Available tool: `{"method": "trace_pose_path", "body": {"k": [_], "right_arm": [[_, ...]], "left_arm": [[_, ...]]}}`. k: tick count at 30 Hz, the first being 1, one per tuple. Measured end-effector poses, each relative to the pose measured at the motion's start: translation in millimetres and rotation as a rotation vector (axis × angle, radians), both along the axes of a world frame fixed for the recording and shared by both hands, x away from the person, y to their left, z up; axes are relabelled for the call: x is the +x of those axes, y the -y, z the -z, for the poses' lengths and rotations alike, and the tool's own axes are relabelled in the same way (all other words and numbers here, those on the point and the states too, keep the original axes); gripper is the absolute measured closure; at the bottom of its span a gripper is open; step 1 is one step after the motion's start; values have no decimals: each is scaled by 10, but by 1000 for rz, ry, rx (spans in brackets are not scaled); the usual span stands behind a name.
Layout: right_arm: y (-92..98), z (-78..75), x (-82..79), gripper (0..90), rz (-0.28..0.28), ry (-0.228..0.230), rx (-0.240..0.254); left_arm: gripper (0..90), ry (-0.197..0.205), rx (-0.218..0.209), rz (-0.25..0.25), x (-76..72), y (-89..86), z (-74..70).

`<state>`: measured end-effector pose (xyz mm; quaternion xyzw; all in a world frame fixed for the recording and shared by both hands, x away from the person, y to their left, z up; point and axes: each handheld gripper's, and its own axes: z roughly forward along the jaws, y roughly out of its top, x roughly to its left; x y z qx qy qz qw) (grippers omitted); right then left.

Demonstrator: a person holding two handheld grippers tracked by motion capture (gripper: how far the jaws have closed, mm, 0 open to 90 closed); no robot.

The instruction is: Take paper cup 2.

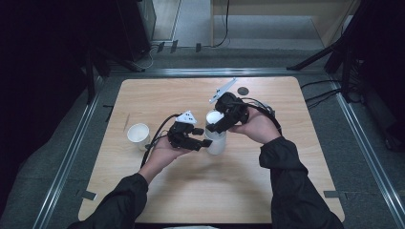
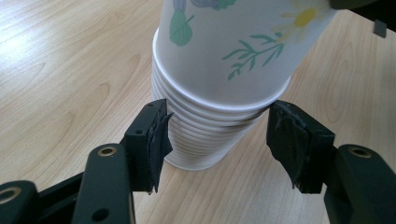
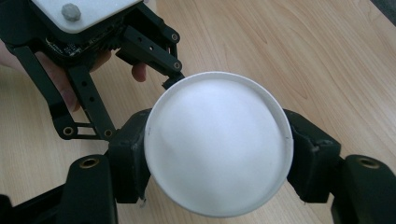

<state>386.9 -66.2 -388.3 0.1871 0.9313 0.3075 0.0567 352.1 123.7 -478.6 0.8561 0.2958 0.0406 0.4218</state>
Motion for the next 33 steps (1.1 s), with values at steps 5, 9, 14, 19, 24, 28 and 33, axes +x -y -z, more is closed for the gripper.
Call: {"method": "trace_pose_path", "body": {"k": [5, 9, 14, 19, 24, 28, 33], "right_arm": [[-3, -5, 1, 338, 6, 3, -1], [24, -15, 13, 339, 12, -11, 7], [53, -7, 41, 338, 19, -22, 22], [53, -9, 43, 338, 25, -25, 24], [38, -8, 29, 339, 22, -20, 17], [35, -9, 31, 339, 25, -22, 16], [47, -11, 48, 332, 39, -30, 22]], "left_arm": [[428, 5, 25, 8, -10, 15, 10], [448, 29, 38, 9, -33, 34, 4], [450, 39, 30, 10, -59, 7, -10], [489, 49, 2, 17, -82, -21, -56], [547, 23, -35, 7, -56, -38, -53], [552, 21, -31, 9, -57, -39, -56], [540, 37, -11, 10, -66, -22, -53]]}}
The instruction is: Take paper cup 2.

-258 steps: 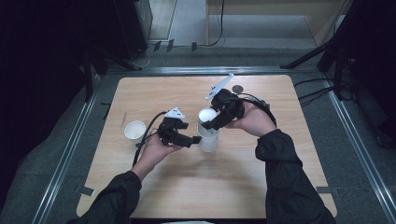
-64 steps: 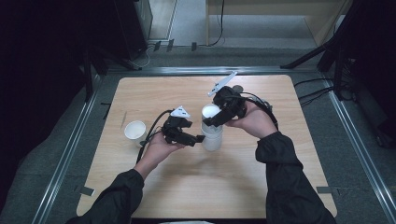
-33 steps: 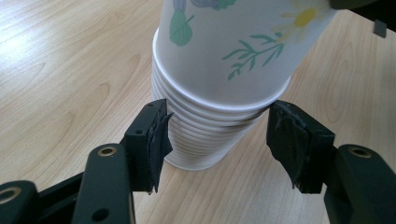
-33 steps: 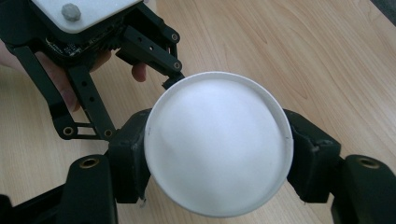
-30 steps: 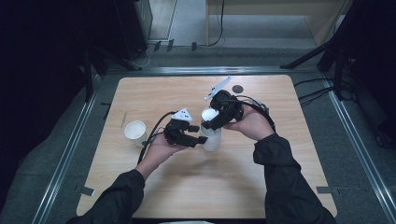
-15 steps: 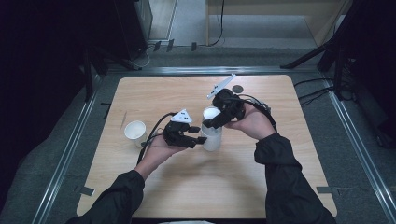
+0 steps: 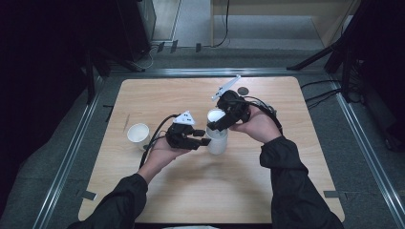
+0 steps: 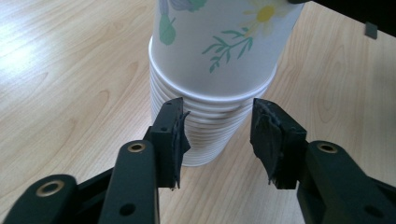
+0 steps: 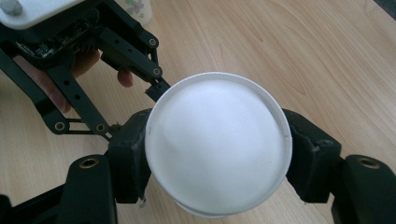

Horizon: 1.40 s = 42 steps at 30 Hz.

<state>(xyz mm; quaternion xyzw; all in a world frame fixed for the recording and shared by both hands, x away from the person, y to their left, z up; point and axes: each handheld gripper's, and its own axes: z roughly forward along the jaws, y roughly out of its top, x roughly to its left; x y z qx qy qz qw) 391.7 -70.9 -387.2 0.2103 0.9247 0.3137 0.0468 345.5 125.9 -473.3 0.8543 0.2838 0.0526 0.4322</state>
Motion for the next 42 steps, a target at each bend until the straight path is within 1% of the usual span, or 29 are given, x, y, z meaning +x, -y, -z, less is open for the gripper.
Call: {"method": "trace_pose_path", "body": {"k": [3, 6, 8, 10, 12, 15, 17, 20, 23, 27, 31, 33, 34, 38, 41, 42], "right_arm": [[8, 1, 8, 325, 2, -3, 3], [16, -9, 2, 324, -4, 0, 5], [10, -12, -9, 319, -13, 11, 4], [7, -25, -17, 304, -10, 31, 3], [6, -42, -24, 334, -11, 29, 6], [-7, -51, -47, 345, -23, 44, -15], [-17, -64, -55, 350, -18, 50, -17], [-18, -70, -51, 353, -18, 51, -16], [-7, -81, -47, 353, -14, 46, -8], [3, -104, -51, 352, -8, 47, -3], [14, -126, -54, 353, -12, 45, 7], [24, -134, -47, 353, -7, 41, 12], [27, -137, -44, 353, -8, 43, 15], [31, -146, -44, 353, -4, 37, 20], [26, -169, -58, 356, -1, 37, 19], [24, -175, -61, 357, -4, 44, 20]], "left_arm": [[526, 10, 11, 2, -10, 18, 1], [530, 8, 13, -2, -3, 18, 8], [532, 6, 14, -4, 0, 17, 9], [533, 9, 14, -6, -1, 19, 8], [533, 10, 12, -6, -2, 20, 5], [533, 9, 22, -8, 1, 27, 13], [533, 3, 25, -8, 4, 31, 22], [531, 6, 27, -4, 1, 44, 25], [531, 3, 18, -1, 3, 40, 21], [530, 8, 24, -4, 1, 46, 23], [530, 0, 11, -4, 2, 36, 14], [528, 3, 1, 3, -1, 25, 2], [528, 2, -12, 4, -6, 20, -7], [525, 4, -25, 2, -9, 2, -36], [529, -5, -34, -1, 0, -4, -40], [529, -12, -37, -3, 4, -2, -40]]}}
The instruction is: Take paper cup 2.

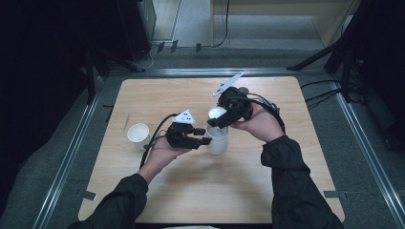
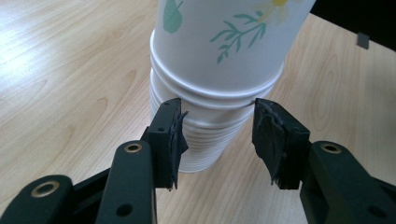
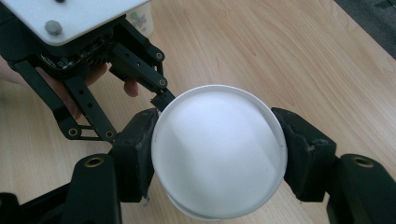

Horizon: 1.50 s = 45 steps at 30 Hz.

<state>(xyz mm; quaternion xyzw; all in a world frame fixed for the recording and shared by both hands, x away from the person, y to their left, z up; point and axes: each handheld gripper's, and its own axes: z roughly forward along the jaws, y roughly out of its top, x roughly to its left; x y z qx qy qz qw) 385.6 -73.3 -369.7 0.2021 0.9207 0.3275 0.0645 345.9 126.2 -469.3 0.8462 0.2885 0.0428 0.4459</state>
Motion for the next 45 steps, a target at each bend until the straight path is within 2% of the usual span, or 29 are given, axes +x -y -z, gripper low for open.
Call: {"method": "trace_pose_path", "body": {"k": [12, 14, 15, 16, 18, 22, 25, 27, 36, 44, 45], "right_arm": [[-26, -16, -22, 358, 1, 14, -20], [-26, -18, -25, 358, 6, 18, -21], [-23, -19, -22, 357, 3, 17, -19], [-16, -29, -16, 357, 1, 6, 2], [2, -57, -22, 356, 0, 8, 13], [21, -39, -3, 356, 10, 1, 7], [20, -19, 6, 357, 11, -11, 18], [12, -22, 5, 359, 9, -23, 25], [-36, -16, -30, 359, 8, 8, -19], [-32, -27, -35, 359, 9, 23, -23], [-30, -29, -33, 358, 6, 21, -20]], "left_arm": [[534, -9, 10, -9, 9, 17, 6], [535, -3, 28, -12, 6, 28, 13], [546, 5, 57, -18, 4, 42, 23], [540, 1, 63, -9, 7, 44, 33], [534, -16, 20, 0, 10, 25, 33], [524, -10, -28, 13, 0, -27, -17], [486, -22, -28, -9, 19, -28, -26], [476, -31, -32, -5, 23, -16, -13], [533, -27, -5, -6, 23, 20, 6], [538, -27, 5, -5, 23, 35, 16], [540, -20, 34, -14, 18, 49, 25]]}}
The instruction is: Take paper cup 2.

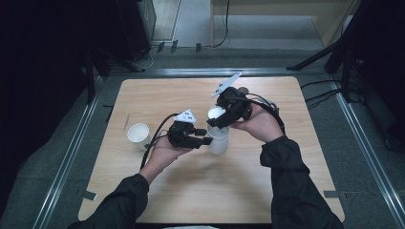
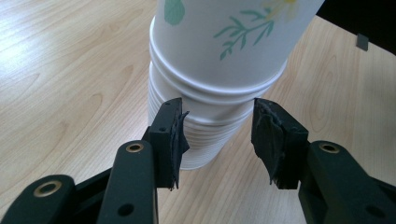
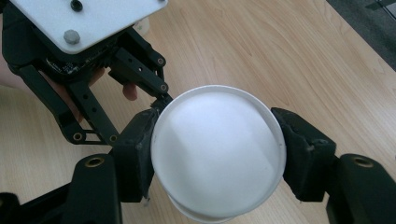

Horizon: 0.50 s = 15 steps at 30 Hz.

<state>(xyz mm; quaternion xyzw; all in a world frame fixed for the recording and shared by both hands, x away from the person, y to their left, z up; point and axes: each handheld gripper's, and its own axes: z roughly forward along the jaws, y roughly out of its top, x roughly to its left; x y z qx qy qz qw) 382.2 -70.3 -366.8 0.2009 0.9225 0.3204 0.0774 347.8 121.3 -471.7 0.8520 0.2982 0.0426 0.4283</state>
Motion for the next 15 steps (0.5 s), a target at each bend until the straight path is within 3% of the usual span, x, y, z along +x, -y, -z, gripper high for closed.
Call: {"method": "trace_pose_path", "body": {"k": [3, 4, 11, 15], "right_arm": [[27, -43, 4, 358, -2, -18, 40], [32, -50, 2, 357, 0, -19, 39], [55, -38, 19, 348, 4, -21, 34], [51, -34, 16, 348, 7, 11, 16]], "left_arm": [[537, -7, 3, 12, 5, 4, 20], [537, -16, -14, 13, 6, -1, 20], [536, 0, -29, 5, 3, -34, -15], [536, 0, -26, 7, 1, -31, -11]]}}
